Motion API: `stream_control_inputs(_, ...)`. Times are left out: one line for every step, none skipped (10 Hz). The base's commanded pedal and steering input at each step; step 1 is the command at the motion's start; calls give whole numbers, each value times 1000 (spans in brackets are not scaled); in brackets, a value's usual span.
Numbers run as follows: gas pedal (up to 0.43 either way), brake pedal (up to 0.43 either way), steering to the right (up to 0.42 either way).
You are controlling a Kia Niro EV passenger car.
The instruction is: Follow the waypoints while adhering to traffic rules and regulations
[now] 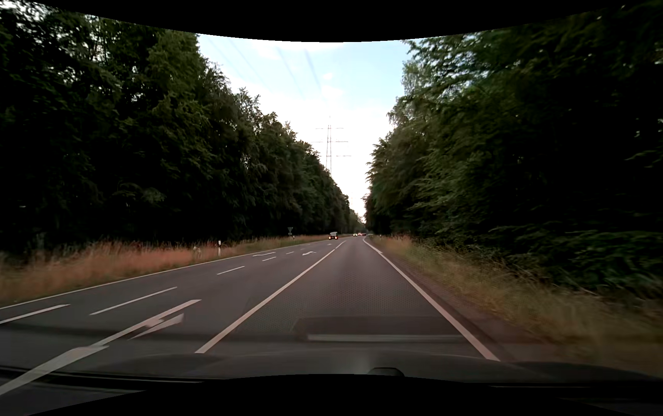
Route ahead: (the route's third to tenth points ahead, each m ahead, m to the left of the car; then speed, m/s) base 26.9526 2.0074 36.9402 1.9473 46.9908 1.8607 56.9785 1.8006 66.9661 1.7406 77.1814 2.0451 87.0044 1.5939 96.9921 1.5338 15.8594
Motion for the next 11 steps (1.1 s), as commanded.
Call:
stream_control_inputs(339,0,0)
stream_control_inputs(339,0,0)
stream_control_inputs(339,0,0)
stream_control_inputs(339,0,0)
stream_control_inputs(339,0,0)
stream_control_inputs(339,0,0)
stream_control_inputs(339,0,0)
stream_control_inputs(339,0,0)
stream_control_inputs(339,0,0)
stream_control_inputs(339,0,0)
stream_control_inputs(339,0,-1)
